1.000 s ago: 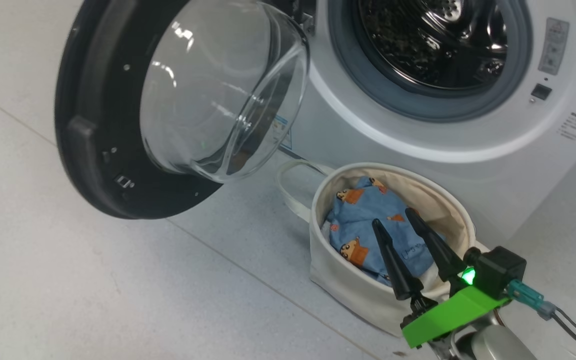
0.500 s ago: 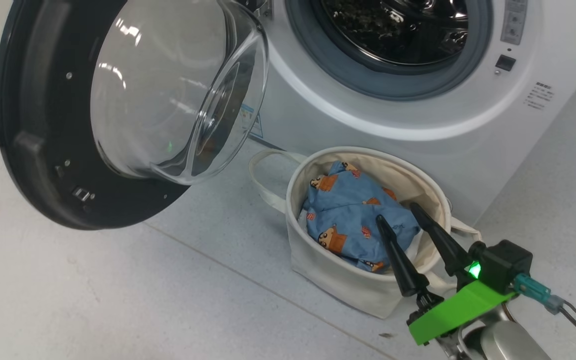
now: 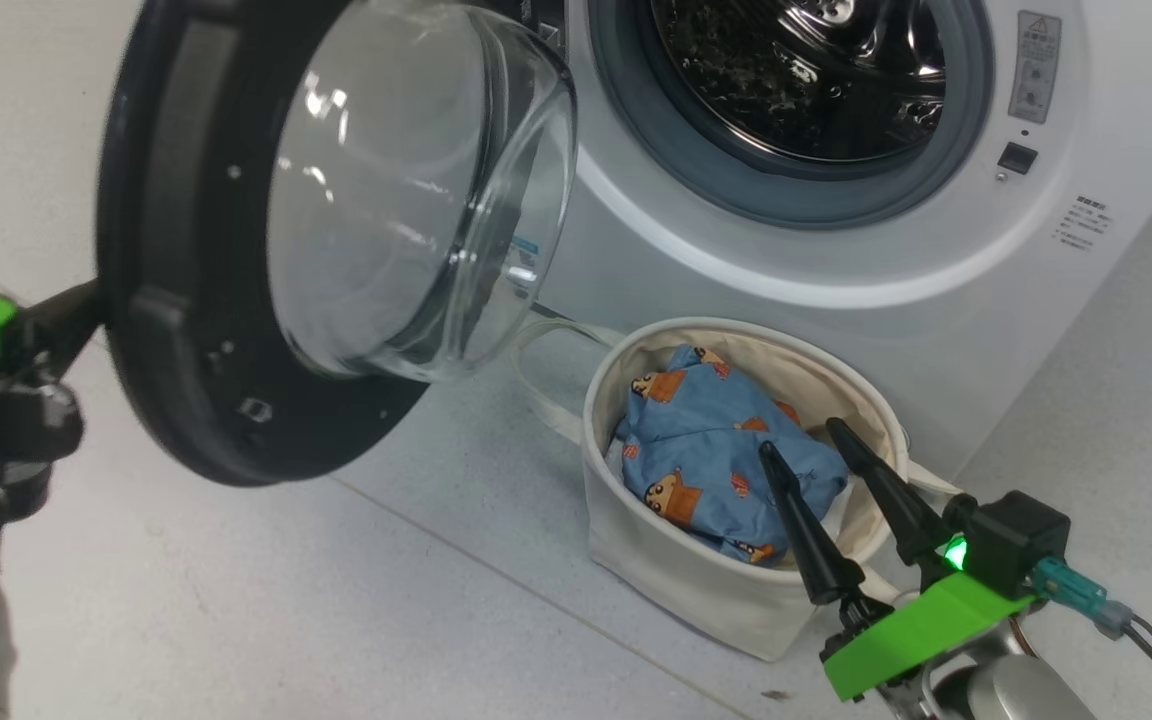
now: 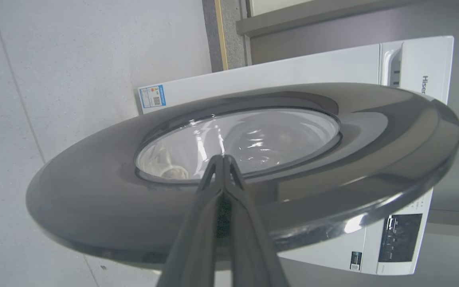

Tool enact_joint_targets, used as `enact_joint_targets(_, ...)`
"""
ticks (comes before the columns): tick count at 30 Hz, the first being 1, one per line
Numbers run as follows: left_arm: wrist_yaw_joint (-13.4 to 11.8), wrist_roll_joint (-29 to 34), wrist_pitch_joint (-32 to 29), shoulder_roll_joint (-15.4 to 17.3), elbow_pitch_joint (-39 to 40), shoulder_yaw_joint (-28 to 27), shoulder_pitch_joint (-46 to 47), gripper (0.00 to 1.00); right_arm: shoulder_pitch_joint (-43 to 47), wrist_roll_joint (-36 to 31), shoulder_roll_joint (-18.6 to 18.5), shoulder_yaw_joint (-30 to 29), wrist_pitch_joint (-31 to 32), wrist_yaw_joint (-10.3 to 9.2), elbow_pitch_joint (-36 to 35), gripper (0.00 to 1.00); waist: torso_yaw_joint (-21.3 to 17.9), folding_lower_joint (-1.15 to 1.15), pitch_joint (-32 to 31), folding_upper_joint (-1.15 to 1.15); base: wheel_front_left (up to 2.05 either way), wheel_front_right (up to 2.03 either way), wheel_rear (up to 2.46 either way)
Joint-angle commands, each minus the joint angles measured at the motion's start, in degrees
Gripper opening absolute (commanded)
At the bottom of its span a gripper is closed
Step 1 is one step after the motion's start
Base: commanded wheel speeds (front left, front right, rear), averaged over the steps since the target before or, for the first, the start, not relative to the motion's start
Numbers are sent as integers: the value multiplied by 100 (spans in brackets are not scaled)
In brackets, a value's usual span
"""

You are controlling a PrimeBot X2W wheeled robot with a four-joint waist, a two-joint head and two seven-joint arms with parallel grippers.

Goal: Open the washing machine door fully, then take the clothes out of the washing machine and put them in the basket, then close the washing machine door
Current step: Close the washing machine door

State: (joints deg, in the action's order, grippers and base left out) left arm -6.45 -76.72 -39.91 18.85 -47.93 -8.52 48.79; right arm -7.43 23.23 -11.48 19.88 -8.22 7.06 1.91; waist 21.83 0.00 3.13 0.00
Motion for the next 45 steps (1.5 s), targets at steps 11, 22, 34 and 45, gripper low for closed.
enact_joint_targets(11, -212, 409, -173, -465, 2506, 636, -775, 0, -32, 34, 89, 5, -187, 43, -124, 100, -389, 0, 42, 0, 0, 0, 0)
enact_joint_targets(22, -568, 750, 383, -1046, 4867, 904, -1956, 0, -96, 149, 124, -2, -375, 43, -149, 100, -1485, 0, 153, 0, 0, 0, 0)
enact_joint_targets(34, -296, 1041, 1088, -1218, 4924, 886, -2064, 0, -298, 195, 305, 81, -562, 43, 127, 100, -2456, 0, 201, 0, 0, 0, 0)
enact_joint_targets(45, 7, 1233, 1142, -958, 5037, 941, -2595, 100, -340, 238, 272, 148, -635, 43, 221, 100, -2089, 0, 124, 0, 0, 0, 0)
